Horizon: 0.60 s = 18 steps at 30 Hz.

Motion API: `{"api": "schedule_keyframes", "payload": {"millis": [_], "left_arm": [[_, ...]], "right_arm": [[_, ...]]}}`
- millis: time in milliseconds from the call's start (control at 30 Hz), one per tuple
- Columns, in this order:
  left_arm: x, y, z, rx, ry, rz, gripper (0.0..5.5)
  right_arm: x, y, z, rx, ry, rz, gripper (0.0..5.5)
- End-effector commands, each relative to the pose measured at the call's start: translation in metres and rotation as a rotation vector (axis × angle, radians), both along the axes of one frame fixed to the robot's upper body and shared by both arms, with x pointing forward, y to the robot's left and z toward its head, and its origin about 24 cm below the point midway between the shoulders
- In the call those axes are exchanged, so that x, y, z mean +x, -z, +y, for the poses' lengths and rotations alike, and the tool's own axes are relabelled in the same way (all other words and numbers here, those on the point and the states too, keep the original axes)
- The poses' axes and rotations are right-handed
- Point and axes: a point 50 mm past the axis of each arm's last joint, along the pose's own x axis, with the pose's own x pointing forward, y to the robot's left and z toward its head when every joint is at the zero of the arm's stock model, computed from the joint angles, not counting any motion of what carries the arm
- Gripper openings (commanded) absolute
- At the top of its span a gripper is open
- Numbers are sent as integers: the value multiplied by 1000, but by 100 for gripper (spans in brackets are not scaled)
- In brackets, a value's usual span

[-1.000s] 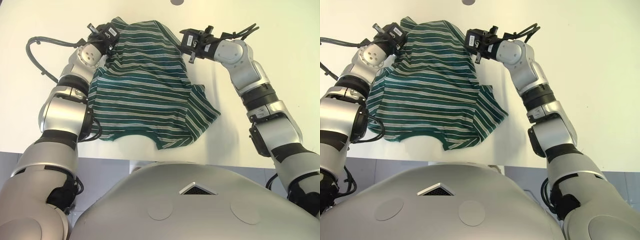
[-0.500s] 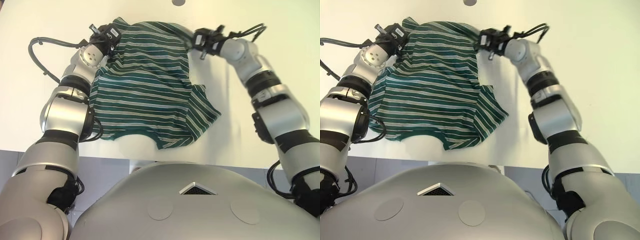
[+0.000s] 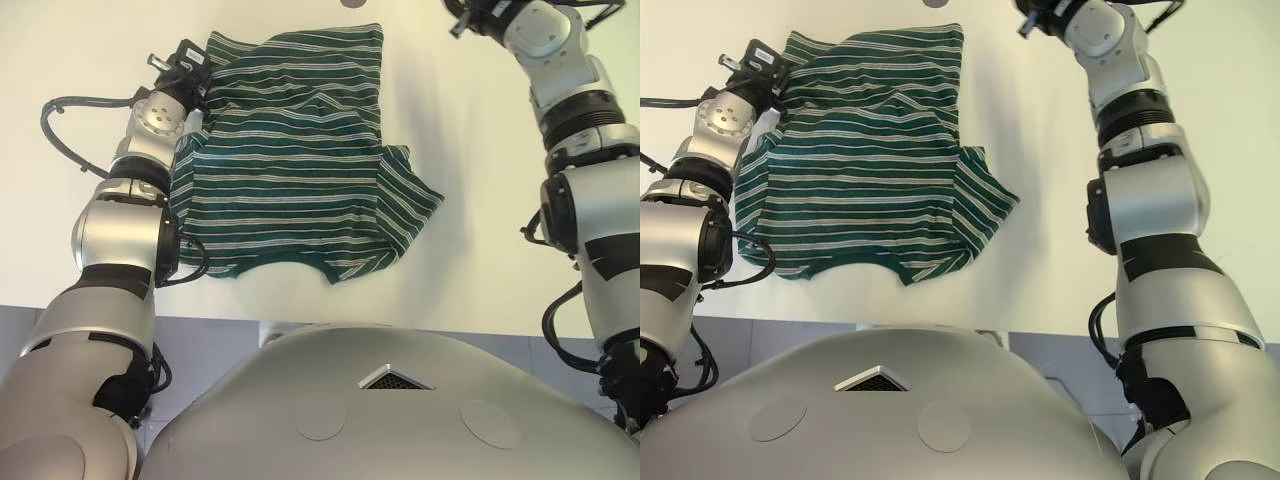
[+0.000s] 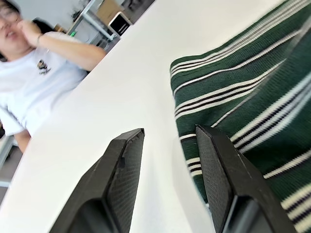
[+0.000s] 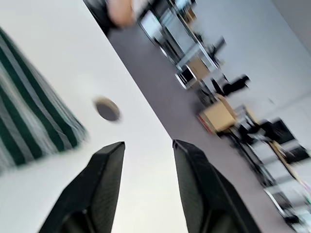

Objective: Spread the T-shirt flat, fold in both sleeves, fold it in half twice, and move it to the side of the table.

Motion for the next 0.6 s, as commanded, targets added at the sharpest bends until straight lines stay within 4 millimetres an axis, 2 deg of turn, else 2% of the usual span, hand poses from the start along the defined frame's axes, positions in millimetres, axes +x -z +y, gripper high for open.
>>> {"api": "schedule_keyframes", "payload": {"millis": [33, 100, 167, 200, 300, 400, 500, 567, 600], "left_arm": [[11, -26, 11, -178, -126, -135, 193], [19, -42, 6, -342, -130, -228, 193], [25, -54, -1, -440, -99, -290, 193], [28, -62, -5, -476, -73, -324, 193], [33, -85, -4, -571, -30, -431, 193], [30, -92, 5, -590, -24, -480, 193], [25, -87, 6, -580, -10, -483, 193], [23, -83, 2, -574, 10, -478, 193], [21, -81, 0, -580, 34, -476, 193]], "right_arm": [[-40, 31, 43, 54, -268, 111, 184], [-42, 48, 57, 31, -220, 129, 184], [-40, 61, 63, -47, -167, 116, 184], [-39, 70, 58, -139, -145, 113, 184], [-37, 91, 18, -375, -55, 124, 184], [-35, 90, -2, -387, -24, 143, 184], [-40, 82, 2, -274, -95, 189, 184], [-42, 67, 10, -190, -155, 163, 184], [-35, 49, 10, -147, -124, 82, 184]]}}
